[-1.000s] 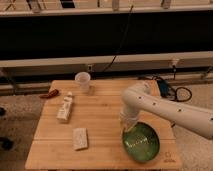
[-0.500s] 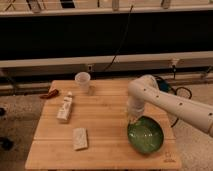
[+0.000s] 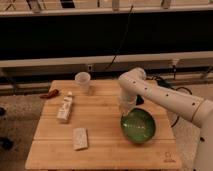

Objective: Drag the ceramic bowl in a circle

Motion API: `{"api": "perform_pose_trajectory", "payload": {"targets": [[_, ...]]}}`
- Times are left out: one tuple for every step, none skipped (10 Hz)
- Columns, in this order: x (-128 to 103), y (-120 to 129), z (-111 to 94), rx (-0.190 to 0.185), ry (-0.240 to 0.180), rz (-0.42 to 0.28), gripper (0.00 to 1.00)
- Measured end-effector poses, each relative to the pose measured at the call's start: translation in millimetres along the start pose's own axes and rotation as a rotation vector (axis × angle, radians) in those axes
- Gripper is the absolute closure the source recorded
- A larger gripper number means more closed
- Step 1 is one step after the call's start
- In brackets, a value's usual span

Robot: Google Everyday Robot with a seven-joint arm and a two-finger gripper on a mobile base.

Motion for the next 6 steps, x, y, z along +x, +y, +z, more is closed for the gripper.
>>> {"api": "perform_pose_trajectory", "payload": {"targets": [[-7.1, -10.8, 1.2, 0.004, -0.003, -0.021, 1.00], [-18.4, -24.5, 3.4, 0.011, -0.012, -0.051, 1.00], [-33.4, -37.3, 6.0, 0.019, -0.027, -0.094, 1.00], [-45.0, -42.3, 8.2, 0.024, -0.040, -0.128, 1.00], [-52.2, -42.8, 9.1, 0.026, -0.050, -0.149, 1.00], [-61.8, -41.4, 9.1, 0.027, -0.051, -0.169, 1.00]]}}
